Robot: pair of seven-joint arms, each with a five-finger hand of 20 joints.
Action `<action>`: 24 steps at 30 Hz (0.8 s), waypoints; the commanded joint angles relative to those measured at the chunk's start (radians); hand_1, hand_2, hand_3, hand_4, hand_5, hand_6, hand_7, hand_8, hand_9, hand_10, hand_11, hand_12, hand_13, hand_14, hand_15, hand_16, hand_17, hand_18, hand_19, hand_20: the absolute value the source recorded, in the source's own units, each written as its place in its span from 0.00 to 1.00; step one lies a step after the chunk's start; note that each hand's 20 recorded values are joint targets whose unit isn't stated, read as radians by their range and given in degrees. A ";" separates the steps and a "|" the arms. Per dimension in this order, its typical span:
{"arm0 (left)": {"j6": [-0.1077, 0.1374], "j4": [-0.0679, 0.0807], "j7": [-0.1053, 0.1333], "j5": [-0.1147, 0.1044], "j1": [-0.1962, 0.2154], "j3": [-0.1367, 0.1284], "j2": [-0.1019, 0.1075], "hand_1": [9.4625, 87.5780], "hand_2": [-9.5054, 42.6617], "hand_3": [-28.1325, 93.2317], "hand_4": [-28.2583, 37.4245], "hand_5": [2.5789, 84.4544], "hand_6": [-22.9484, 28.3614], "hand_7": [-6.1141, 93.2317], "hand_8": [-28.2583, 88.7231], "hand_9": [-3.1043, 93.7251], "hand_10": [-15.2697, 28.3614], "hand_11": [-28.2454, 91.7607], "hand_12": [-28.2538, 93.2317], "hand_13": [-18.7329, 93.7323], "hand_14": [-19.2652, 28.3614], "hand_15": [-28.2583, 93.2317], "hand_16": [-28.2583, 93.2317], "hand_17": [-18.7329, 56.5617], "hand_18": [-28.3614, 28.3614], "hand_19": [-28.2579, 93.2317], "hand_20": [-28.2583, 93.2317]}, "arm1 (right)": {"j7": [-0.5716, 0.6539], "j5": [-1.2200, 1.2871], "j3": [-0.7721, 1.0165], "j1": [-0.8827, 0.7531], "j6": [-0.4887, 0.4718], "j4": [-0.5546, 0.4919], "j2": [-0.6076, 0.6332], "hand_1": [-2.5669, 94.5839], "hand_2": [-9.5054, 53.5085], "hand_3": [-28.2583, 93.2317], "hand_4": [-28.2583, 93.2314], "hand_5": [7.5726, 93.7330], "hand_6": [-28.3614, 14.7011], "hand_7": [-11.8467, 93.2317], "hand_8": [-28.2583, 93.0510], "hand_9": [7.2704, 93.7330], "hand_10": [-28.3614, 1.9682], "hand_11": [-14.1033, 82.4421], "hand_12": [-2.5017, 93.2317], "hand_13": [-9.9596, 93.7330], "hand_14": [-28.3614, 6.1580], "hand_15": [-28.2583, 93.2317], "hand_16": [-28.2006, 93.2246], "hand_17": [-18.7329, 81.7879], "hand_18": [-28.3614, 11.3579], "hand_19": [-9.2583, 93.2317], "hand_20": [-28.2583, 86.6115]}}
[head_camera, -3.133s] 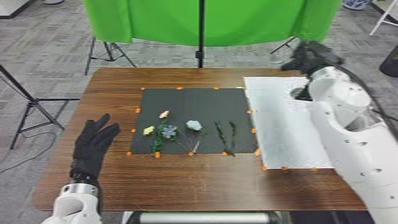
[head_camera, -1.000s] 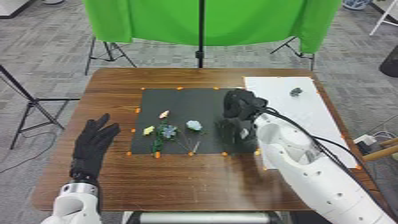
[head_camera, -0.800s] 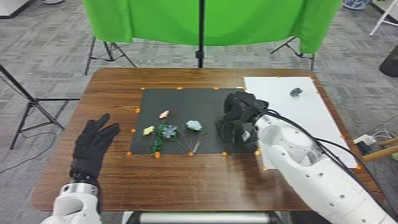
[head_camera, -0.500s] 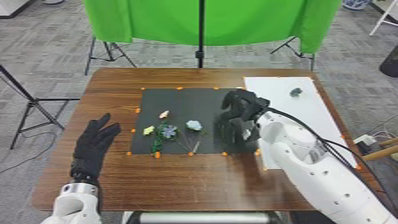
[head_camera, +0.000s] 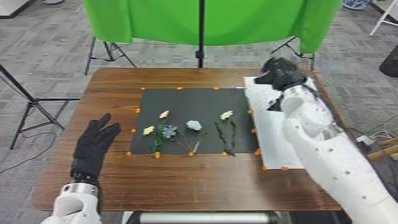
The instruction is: Arrange flowers
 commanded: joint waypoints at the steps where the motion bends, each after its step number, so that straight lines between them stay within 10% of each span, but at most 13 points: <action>1: -0.009 0.005 -0.012 0.007 0.006 0.001 -0.001 0.13 0.23 0.75 0.02 0.44 0.52 0.12 0.20 0.49 0.63 0.37 0.36 0.46 0.72 0.31 0.28 0.27 0.73 0.29 0.39 | 0.033 -0.120 0.097 0.066 -0.251 0.153 -0.019 0.38 0.00 0.75 0.13 0.55 0.63 0.24 0.17 0.62 0.34 0.27 0.24 0.85 0.58 0.76 0.50 0.74 0.34 1.00 0.73; 9: -0.011 0.006 -0.015 0.008 0.004 0.000 -0.001 0.13 0.23 0.75 0.02 0.44 0.52 0.12 0.20 0.49 0.63 0.36 0.36 0.47 0.72 0.31 0.28 0.27 0.73 0.29 0.39 | 0.012 -0.203 0.140 0.041 -0.281 0.255 -0.075 0.40 0.00 0.75 0.12 0.48 0.67 0.24 0.18 0.58 0.31 0.25 0.24 0.84 0.59 0.77 0.49 0.74 0.33 1.00 0.70; 13: -0.009 0.007 -0.008 0.007 0.004 0.000 -0.005 0.13 0.23 0.75 0.02 0.44 0.52 0.12 0.20 0.49 0.63 0.36 0.36 0.47 0.72 0.31 0.28 0.27 0.73 0.29 0.39 | -0.045 -0.239 0.153 0.023 -0.149 0.315 -0.092 0.43 0.00 0.76 0.11 0.50 0.72 0.26 0.17 0.63 0.35 0.27 0.24 0.87 0.65 0.77 0.48 0.75 0.37 1.00 0.69; 24: -0.006 0.003 0.001 0.006 0.011 -0.001 -0.013 0.14 0.23 0.75 0.02 0.44 0.52 0.12 0.20 0.49 0.63 0.36 0.36 0.47 0.72 0.31 0.28 0.27 0.73 0.29 0.39 | -0.077 -0.068 0.121 -0.040 0.120 0.261 -0.022 0.70 0.00 0.66 0.10 0.81 0.64 0.31 0.30 0.97 0.63 0.21 0.39 0.99 0.78 0.72 0.50 0.86 0.47 1.00 0.71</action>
